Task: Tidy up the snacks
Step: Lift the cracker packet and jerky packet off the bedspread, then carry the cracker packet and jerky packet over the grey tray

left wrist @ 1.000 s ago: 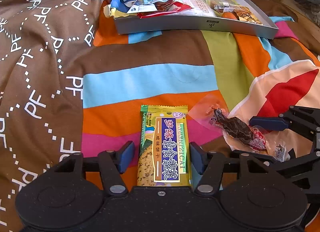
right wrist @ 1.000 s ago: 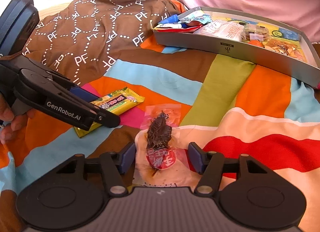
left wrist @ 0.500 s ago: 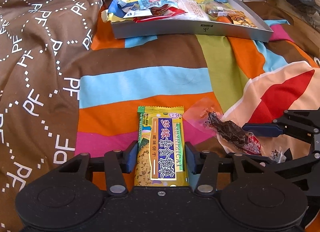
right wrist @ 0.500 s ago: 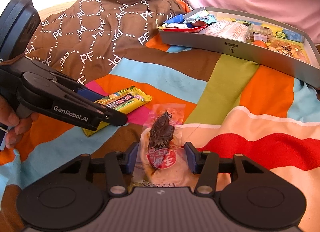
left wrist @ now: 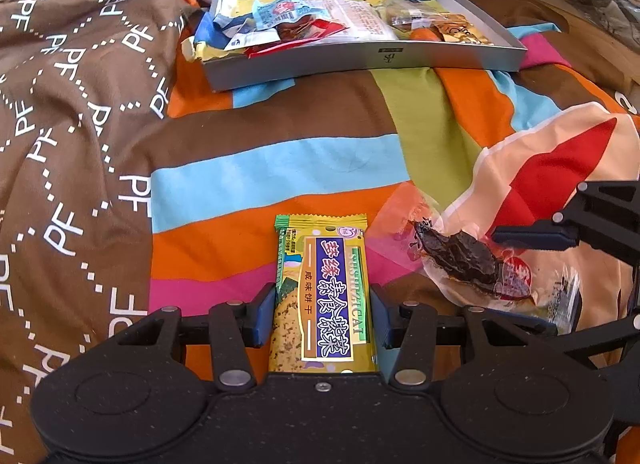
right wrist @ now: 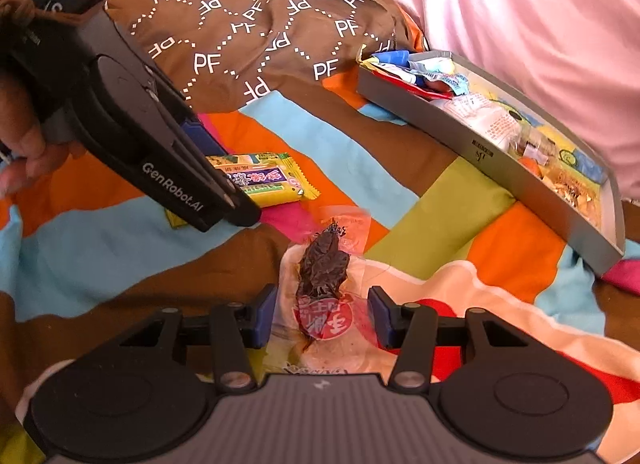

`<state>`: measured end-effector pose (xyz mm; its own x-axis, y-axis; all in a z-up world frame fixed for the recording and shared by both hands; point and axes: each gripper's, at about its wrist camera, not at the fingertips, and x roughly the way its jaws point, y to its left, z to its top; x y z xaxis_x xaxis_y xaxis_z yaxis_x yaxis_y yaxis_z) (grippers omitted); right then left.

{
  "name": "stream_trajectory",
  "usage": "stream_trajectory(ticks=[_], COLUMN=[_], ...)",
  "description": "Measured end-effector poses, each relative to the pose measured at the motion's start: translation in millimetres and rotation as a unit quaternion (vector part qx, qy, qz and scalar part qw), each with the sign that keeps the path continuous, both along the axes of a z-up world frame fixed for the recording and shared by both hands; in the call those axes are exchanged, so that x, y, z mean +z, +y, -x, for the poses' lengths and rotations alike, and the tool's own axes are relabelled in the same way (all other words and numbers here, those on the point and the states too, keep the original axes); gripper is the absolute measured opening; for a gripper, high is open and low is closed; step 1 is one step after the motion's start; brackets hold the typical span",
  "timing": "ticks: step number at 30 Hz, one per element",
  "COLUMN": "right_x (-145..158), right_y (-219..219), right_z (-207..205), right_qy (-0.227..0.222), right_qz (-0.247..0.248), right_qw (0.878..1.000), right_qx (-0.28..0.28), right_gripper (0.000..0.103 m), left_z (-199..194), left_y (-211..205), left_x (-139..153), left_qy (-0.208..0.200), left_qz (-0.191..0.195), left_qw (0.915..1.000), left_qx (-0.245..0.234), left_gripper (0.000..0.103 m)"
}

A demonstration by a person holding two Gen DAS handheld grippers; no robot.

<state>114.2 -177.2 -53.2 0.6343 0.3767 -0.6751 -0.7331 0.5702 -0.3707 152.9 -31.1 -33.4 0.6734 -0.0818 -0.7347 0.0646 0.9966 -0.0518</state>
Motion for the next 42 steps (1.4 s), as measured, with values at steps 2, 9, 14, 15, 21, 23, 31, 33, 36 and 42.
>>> stream_trajectory(ticks=[2, 9, 14, 15, 21, 23, 31, 33, 36, 42], right_x=[0.9, 8.1, 8.6, 8.7, 8.1, 8.3, 9.1, 9.2, 10.2, 14.4], right_y=[0.6, -1.8, -3.1, -3.4, -4.2, -4.0, -3.7, -4.1, -4.7, -5.5], right_z=[1.9, 5.5, 5.7, 6.0, 11.1, 12.0, 14.7, 17.1, 18.7, 16.7], right_qy=[-0.011, -0.059, -0.070, -0.072, -0.096, -0.107, -0.137, -0.147, -0.159, -0.180], right_qz=[0.007, 0.018, 0.030, 0.032, 0.048, 0.053, 0.062, 0.065, 0.067, 0.069], right_qw=[1.000, 0.998, 0.997, 0.997, 0.994, 0.993, 0.988, 0.986, 0.984, 0.980], right_qx=[0.004, 0.009, 0.009, 0.009, 0.017, 0.021, 0.034, 0.038, 0.042, 0.047], right_gripper=[0.053, 0.053, 0.052, 0.052, 0.052, 0.052, 0.052, 0.052, 0.052, 0.052], left_z=[0.6, 1.6, 2.4, 2.6, 2.9, 2.5, 0.2, -0.2, -0.9, -5.4], left_y=[-1.2, -5.2, -8.5, -8.8, -9.4, -9.3, -9.8, -9.4, -7.8, -5.5], left_x=[1.2, 7.5, 11.3, 11.8, 14.8, 16.1, 20.5, 21.1, 22.6, 29.8], left_qy=[-0.003, -0.013, -0.019, -0.020, -0.026, -0.029, -0.036, -0.038, -0.041, -0.054], left_qz=[-0.004, -0.006, -0.008, -0.008, -0.008, -0.008, -0.006, -0.006, -0.006, -0.005], left_qw=[1.0000, 0.9998, 0.9996, 0.9996, 0.9995, 0.9994, 0.9992, 0.9992, 0.9991, 0.9985], left_qx=[-0.004, -0.012, -0.017, -0.018, -0.018, -0.018, -0.014, -0.012, -0.009, -0.001], left_gripper=[0.050, 0.050, 0.050, 0.050, 0.050, 0.050, 0.050, 0.050, 0.050, 0.050])
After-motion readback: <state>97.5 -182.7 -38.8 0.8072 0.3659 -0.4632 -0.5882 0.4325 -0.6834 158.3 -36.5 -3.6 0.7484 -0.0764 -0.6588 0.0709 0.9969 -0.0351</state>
